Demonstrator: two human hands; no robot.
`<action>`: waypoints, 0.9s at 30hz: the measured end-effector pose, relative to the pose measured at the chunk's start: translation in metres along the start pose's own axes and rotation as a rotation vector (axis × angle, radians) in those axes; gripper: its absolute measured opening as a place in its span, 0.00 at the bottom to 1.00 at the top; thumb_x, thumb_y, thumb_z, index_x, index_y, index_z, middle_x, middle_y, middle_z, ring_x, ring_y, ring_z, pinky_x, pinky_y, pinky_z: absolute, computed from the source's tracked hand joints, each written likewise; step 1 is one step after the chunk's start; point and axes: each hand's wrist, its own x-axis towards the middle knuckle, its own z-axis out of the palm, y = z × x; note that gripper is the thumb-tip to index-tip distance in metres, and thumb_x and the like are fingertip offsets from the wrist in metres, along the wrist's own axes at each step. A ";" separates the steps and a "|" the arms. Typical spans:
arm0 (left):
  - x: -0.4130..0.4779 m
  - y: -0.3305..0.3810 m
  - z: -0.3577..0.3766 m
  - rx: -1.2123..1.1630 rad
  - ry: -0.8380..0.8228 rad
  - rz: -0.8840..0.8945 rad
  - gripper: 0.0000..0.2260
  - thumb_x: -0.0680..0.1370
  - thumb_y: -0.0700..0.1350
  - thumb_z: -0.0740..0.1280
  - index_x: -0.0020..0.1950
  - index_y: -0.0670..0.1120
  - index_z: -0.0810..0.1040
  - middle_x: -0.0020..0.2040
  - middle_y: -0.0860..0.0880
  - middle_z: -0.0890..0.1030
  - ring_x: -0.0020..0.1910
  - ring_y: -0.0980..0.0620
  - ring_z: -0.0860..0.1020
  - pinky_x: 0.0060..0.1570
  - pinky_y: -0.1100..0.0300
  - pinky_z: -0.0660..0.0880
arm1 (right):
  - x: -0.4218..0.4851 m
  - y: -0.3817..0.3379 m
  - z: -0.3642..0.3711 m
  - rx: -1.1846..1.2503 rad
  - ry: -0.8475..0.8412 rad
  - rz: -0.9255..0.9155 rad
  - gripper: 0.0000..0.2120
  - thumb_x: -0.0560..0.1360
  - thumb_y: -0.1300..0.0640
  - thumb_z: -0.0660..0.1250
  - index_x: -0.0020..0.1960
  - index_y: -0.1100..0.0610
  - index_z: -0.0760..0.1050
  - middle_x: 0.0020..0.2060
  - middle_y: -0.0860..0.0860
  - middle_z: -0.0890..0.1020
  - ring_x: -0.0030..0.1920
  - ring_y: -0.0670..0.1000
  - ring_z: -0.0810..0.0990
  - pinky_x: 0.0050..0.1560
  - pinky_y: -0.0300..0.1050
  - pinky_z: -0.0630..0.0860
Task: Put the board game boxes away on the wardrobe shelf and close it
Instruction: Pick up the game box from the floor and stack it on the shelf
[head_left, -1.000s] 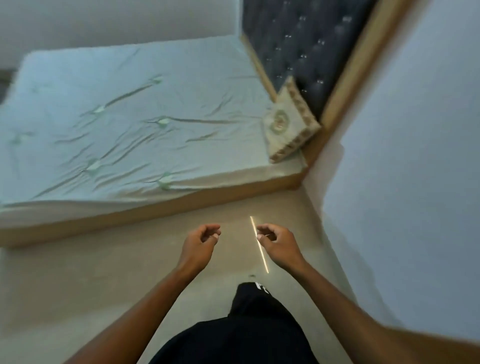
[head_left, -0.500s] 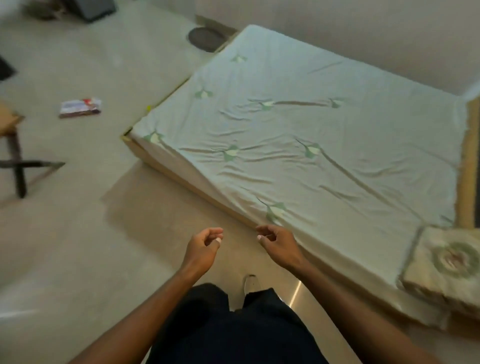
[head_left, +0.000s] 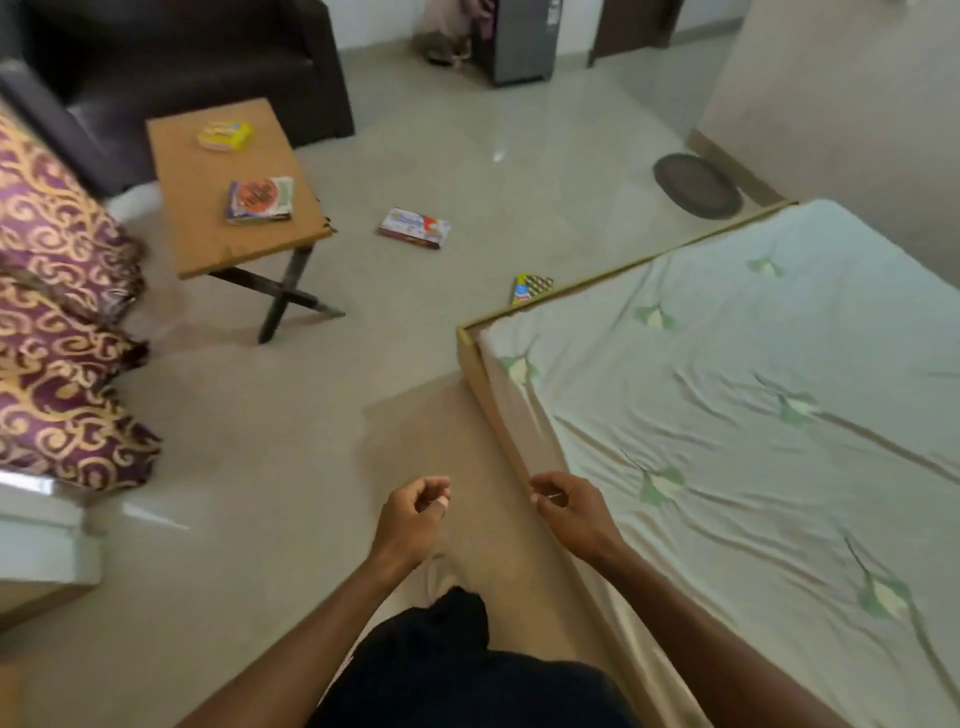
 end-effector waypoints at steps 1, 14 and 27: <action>0.021 0.010 -0.015 -0.007 0.022 0.000 0.08 0.77 0.40 0.67 0.53 0.51 0.80 0.49 0.51 0.83 0.52 0.53 0.81 0.53 0.62 0.77 | 0.023 -0.019 0.003 -0.013 -0.013 -0.013 0.13 0.76 0.55 0.66 0.59 0.53 0.78 0.52 0.46 0.81 0.49 0.43 0.79 0.47 0.33 0.74; 0.297 0.118 -0.170 -0.057 0.211 0.010 0.09 0.76 0.38 0.67 0.52 0.51 0.80 0.48 0.51 0.84 0.51 0.53 0.81 0.58 0.55 0.78 | 0.341 -0.211 0.048 -0.014 -0.147 -0.133 0.12 0.75 0.56 0.67 0.57 0.53 0.80 0.48 0.45 0.83 0.47 0.43 0.81 0.52 0.37 0.76; 0.608 0.266 -0.294 -0.057 0.303 -0.025 0.09 0.76 0.39 0.67 0.54 0.49 0.80 0.49 0.51 0.83 0.51 0.53 0.81 0.55 0.60 0.77 | 0.667 -0.396 0.046 -0.026 -0.236 -0.167 0.11 0.75 0.55 0.67 0.57 0.53 0.80 0.47 0.46 0.84 0.43 0.41 0.81 0.45 0.32 0.75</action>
